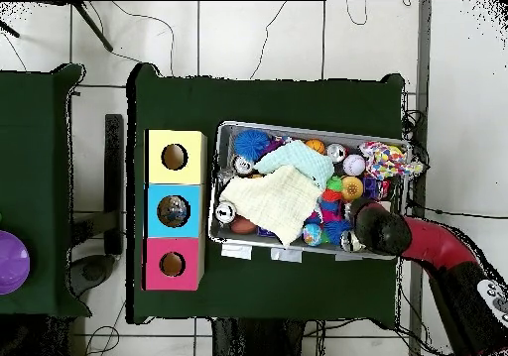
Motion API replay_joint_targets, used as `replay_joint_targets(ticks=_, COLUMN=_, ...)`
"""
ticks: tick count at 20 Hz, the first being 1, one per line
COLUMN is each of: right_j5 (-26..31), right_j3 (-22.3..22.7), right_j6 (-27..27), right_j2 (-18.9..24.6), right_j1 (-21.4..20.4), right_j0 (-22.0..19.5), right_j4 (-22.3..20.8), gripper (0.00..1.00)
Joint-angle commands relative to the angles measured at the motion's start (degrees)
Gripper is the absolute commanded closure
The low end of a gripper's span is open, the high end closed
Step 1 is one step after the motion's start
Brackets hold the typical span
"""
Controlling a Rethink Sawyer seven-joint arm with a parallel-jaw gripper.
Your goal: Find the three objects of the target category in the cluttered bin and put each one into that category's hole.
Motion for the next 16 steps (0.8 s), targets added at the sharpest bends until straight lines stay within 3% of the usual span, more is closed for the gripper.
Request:
replay_joint_targets(ticks=1, right_j5=-6.38, right_j3=-1.14, right_j6=7.89, right_j2=-3.74, right_j1=7.27, right_j0=5.54, right_j4=-3.34, gripper=0.0)
replay_joint_targets(ticks=8, right_j5=-11.35, right_j3=2.07, right_j6=15.83, right_j2=-9.16, right_j1=6.77, right_j0=12.57, right_j4=1.61, gripper=0.0)
replay_joint_targets(ticks=16, right_j5=-12.6, right_j3=5.07, right_j6=17.34, right_j2=-12.66, right_j1=5.22, right_j0=17.27, right_j4=8.0, gripper=0.0)
